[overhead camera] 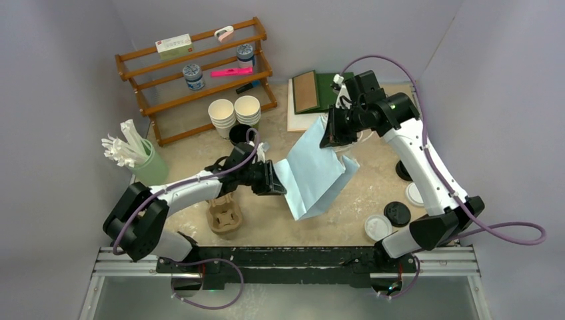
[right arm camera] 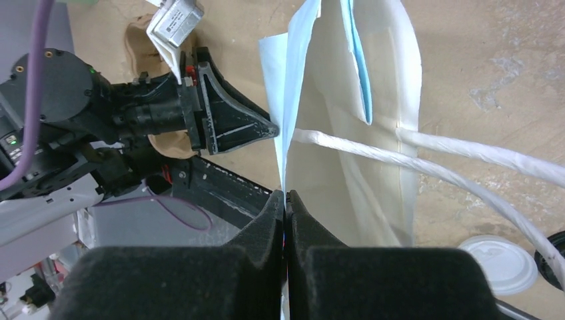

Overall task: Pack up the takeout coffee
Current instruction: Open the takeout bag at the center of the board.

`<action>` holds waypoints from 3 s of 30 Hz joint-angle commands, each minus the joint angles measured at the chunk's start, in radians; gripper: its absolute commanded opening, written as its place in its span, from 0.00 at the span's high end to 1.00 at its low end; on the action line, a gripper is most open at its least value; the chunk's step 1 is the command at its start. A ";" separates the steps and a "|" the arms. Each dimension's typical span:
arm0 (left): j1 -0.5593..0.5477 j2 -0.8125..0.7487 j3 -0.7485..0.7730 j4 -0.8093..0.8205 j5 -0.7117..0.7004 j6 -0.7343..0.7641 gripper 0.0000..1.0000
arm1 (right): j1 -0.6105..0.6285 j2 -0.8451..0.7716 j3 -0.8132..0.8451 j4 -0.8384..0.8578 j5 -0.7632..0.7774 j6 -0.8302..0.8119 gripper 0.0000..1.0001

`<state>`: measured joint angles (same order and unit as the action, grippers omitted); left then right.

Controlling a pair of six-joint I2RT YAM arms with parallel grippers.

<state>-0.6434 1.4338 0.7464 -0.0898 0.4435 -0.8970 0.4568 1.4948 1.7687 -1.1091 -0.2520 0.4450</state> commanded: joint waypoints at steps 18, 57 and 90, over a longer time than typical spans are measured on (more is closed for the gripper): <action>0.010 -0.129 -0.075 0.028 -0.042 -0.010 0.67 | -0.012 -0.106 -0.019 0.049 0.014 0.010 1.00; -0.155 -0.076 0.595 -0.280 -0.396 0.313 0.57 | 0.021 0.015 0.385 0.030 0.094 0.008 0.38; -0.297 0.170 0.907 -0.200 -0.538 0.503 0.47 | 0.019 -0.268 -0.071 0.148 0.386 0.094 0.62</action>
<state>-0.9367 1.5944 1.5990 -0.3202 -0.1123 -0.4221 0.4767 1.2221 1.6997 -0.9470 0.0742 0.5251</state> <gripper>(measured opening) 0.527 0.300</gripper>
